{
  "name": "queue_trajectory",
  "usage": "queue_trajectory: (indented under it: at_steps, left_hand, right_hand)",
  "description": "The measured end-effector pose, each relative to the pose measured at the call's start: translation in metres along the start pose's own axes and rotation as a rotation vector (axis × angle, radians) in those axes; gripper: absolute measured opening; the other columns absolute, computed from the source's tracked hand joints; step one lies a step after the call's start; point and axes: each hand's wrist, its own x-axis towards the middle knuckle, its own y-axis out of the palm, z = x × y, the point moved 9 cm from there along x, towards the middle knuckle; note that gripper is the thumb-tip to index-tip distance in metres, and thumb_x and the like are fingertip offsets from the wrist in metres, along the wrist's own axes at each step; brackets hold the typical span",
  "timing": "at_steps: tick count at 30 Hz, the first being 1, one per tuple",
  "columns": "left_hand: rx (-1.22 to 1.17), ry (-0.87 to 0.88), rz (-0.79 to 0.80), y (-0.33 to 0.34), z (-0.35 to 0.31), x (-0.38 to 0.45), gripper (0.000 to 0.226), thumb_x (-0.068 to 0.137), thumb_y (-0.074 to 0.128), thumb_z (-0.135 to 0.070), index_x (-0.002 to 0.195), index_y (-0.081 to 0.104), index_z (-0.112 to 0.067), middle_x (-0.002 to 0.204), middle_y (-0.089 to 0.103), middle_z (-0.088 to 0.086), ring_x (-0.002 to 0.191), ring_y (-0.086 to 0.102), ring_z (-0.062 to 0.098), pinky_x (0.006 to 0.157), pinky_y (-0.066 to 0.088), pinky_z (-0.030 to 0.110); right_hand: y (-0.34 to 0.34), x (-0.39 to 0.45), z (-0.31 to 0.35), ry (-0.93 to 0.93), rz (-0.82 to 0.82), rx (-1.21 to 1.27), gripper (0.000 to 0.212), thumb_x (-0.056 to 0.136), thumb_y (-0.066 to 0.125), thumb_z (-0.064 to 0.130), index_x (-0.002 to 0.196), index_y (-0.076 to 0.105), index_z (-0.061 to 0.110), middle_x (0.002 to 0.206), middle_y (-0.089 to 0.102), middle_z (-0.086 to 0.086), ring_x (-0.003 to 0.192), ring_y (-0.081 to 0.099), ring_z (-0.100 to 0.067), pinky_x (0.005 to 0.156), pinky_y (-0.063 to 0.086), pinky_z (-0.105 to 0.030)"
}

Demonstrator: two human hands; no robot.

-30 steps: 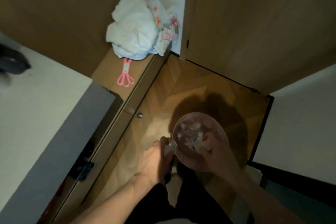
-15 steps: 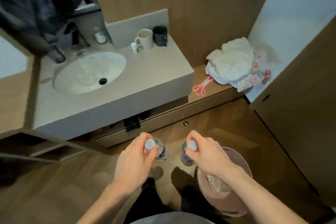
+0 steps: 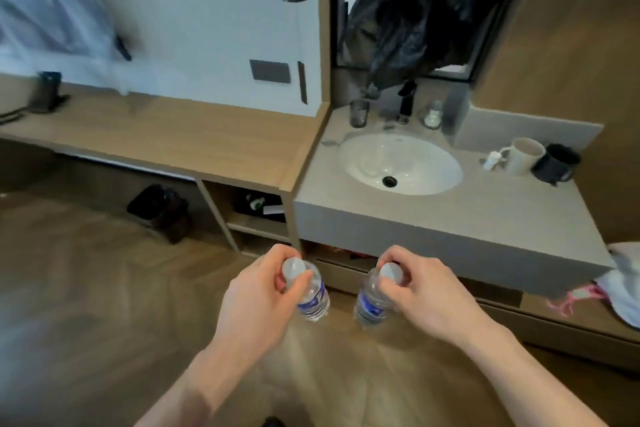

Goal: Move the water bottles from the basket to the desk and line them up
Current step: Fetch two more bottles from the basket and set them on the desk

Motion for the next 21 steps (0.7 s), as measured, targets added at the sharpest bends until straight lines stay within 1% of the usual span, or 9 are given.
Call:
queue_trajectory:
  at_steps: [2, 4, 6, 8, 12, 14, 17, 19, 21]
  left_hand:
    - [-0.003, -0.007, -0.054, -0.043, 0.028, 0.010, 0.012, 0.096, 0.067, -0.046, 0.098, 0.058, -0.038, 0.079, 0.065, -0.015, 0.079, 0.061, 0.004, 0.063, 0.045, 0.023]
    - [0.021, -0.006, -0.090, -0.082, 0.055, 0.018, 0.011, 0.096, 0.065, -0.048, 0.098, 0.057, -0.039, 0.082, 0.064, -0.021, 0.084, 0.062, 0.002, 0.063, 0.043, 0.019]
    - [0.047, 0.001, -0.130, -0.119, 0.078, 0.025, 0.013, 0.097, 0.063, -0.051, 0.100, 0.056, -0.041, 0.084, 0.064, -0.021, 0.084, 0.061, 0.003, 0.064, 0.046, 0.021]
    - [0.053, -0.023, -0.190, -0.156, 0.105, 0.031, 0.014, 0.096, 0.063, -0.053, 0.101, 0.056, -0.041, 0.084, 0.064, -0.019, 0.085, 0.060, 0.003, 0.064, 0.047, 0.024]
    - [0.048, -0.091, -0.299, -0.211, 0.149, 0.046, 0.016, 0.094, 0.066, -0.052, 0.099, 0.058, -0.039, 0.081, 0.065, -0.019, 0.084, 0.061, 0.000, 0.062, 0.045, 0.023]
    - [0.054, -0.138, -0.343, -0.235, 0.174, 0.056, 0.016, 0.094, 0.066, -0.052, 0.099, 0.058, -0.039, 0.079, 0.065, -0.019, 0.082, 0.061, 0.000, 0.061, 0.044, 0.024]
    - [0.070, -0.207, -0.384, -0.263, 0.209, 0.073, 0.015, 0.094, 0.067, -0.050, 0.099, 0.059, -0.038, 0.074, 0.062, -0.019, 0.082, 0.060, -0.007, 0.056, 0.038, 0.012]
    - [0.073, -0.257, -0.403, -0.281, 0.232, 0.089, 0.014, 0.095, 0.068, -0.047, 0.099, 0.061, -0.037, 0.072, 0.061, -0.018, 0.083, 0.059, -0.011, 0.054, 0.041, 0.008]
    - [0.084, -0.303, -0.431, -0.300, 0.255, 0.109, 0.013, 0.095, 0.069, -0.047, 0.099, 0.061, -0.037, 0.069, 0.060, -0.018, 0.083, 0.059, -0.011, 0.053, 0.040, 0.008]
  right_hand:
    - [0.010, 0.025, 0.048, -0.033, -0.017, 0.063, 0.012, 0.091, 0.061, 0.048, 0.101, 0.061, 0.041, 0.083, 0.072, 0.015, 0.076, 0.068, -0.010, 0.074, 0.060, -0.043]
    - [0.021, 0.046, 0.096, -0.078, -0.018, 0.120, 0.008, 0.091, 0.063, 0.045, 0.097, 0.065, 0.038, 0.079, 0.072, 0.015, 0.071, 0.069, -0.009, 0.071, 0.059, -0.040]
    - [0.034, 0.066, 0.141, -0.125, 0.000, 0.158, 0.007, 0.091, 0.065, 0.043, 0.095, 0.067, 0.037, 0.078, 0.072, 0.016, 0.070, 0.069, -0.009, 0.068, 0.059, -0.037]
    - [0.047, 0.087, 0.184, -0.171, 0.023, 0.180, 0.008, 0.091, 0.065, 0.043, 0.096, 0.067, 0.036, 0.081, 0.072, 0.016, 0.071, 0.069, -0.008, 0.067, 0.059, -0.035]
    - [0.070, 0.128, 0.248, -0.259, 0.092, 0.171, 0.005, 0.092, 0.064, 0.043, 0.094, 0.066, 0.039, 0.084, 0.072, 0.013, 0.071, 0.070, -0.006, 0.063, 0.056, -0.028]
    - [0.085, 0.152, 0.280, -0.306, 0.135, 0.148, 0.003, 0.094, 0.064, 0.041, 0.095, 0.066, 0.039, 0.086, 0.072, 0.011, 0.075, 0.070, -0.006, 0.061, 0.054, -0.025]
    - [0.113, 0.191, 0.322, -0.366, 0.206, 0.107, 0.005, 0.094, 0.066, 0.042, 0.098, 0.066, 0.039, 0.089, 0.071, 0.012, 0.077, 0.069, -0.004, 0.059, 0.051, -0.019]
    - [0.134, 0.221, 0.348, -0.400, 0.252, 0.084, 0.006, 0.094, 0.068, 0.044, 0.098, 0.066, 0.040, 0.089, 0.070, 0.013, 0.078, 0.069, -0.005, 0.060, 0.055, -0.020]
    - [0.153, 0.254, 0.373, -0.426, 0.292, 0.067, 0.009, 0.093, 0.068, 0.045, 0.100, 0.067, 0.040, 0.090, 0.071, 0.013, 0.081, 0.070, -0.007, 0.062, 0.060, -0.023]
